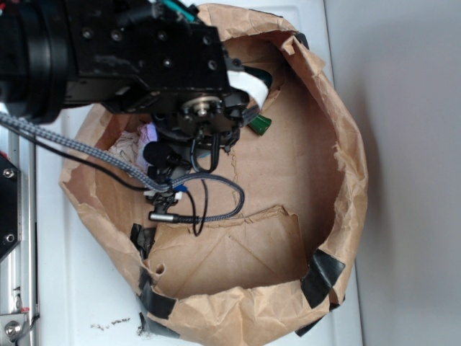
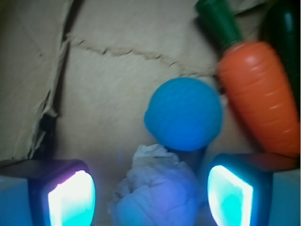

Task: Grab the white paper.

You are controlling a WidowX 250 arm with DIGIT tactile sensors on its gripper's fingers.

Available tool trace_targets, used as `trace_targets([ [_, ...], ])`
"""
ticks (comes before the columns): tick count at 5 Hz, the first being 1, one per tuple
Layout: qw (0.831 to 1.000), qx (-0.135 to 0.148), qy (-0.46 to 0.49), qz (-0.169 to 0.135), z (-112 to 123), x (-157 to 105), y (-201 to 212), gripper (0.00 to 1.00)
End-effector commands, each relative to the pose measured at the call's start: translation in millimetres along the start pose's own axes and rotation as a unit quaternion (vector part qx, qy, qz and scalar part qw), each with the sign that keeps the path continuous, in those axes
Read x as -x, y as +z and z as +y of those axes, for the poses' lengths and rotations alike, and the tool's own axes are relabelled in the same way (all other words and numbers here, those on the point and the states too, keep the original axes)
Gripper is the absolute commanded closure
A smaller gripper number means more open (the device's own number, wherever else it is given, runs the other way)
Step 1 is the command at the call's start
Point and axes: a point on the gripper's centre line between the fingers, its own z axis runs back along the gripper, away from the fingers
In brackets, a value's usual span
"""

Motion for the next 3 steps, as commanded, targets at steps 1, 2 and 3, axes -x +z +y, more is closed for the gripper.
trace_targets([
  [1,1.000,-0.026,0.014,-0.008,5,-4,0,0.00],
  [2,0.999,-0.041,0.018,0.003,5,2,-6,0.00],
  [3,0.996,-0.082,0.025,0.007,6,6,-26,0.00],
])
